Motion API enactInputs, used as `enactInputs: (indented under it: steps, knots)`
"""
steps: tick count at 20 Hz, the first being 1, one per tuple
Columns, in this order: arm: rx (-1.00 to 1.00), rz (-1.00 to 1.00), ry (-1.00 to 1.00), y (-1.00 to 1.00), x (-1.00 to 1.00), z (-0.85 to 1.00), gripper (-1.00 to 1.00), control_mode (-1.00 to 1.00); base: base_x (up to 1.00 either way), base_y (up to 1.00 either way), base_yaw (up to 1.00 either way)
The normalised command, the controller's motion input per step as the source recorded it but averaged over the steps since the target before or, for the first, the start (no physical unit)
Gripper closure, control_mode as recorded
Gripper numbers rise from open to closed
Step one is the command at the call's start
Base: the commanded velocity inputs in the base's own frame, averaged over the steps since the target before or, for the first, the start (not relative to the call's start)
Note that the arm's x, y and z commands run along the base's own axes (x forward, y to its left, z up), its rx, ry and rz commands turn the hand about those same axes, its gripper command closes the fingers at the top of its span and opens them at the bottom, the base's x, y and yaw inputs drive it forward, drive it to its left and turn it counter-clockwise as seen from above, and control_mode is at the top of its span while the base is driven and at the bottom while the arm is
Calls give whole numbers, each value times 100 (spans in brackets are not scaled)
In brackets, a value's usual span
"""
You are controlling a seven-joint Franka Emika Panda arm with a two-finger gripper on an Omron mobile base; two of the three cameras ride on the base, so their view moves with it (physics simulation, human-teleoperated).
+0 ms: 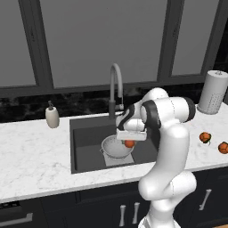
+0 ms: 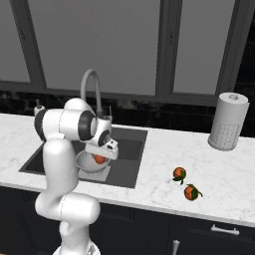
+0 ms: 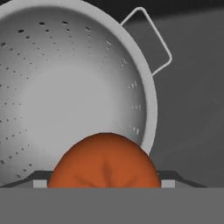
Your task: Put the colander in the sink, put the orange, orange, orange in the colander, and turn on the sink faucet and pour water over the colander.
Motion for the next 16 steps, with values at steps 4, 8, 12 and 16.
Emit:
enactInputs:
  steps: [4, 8, 12, 16]
  knots:
    - [0, 0, 0, 1, 23, -34, 100, -100, 0, 0, 0]
    - [0, 0, 0, 0, 19, -26, 100, -100, 0, 0, 0]
    - [0, 0, 0, 0, 4, -6, -100, -100, 0, 0, 0]
    - [0, 0, 0, 0, 0, 0, -100, -100, 0, 0, 0]
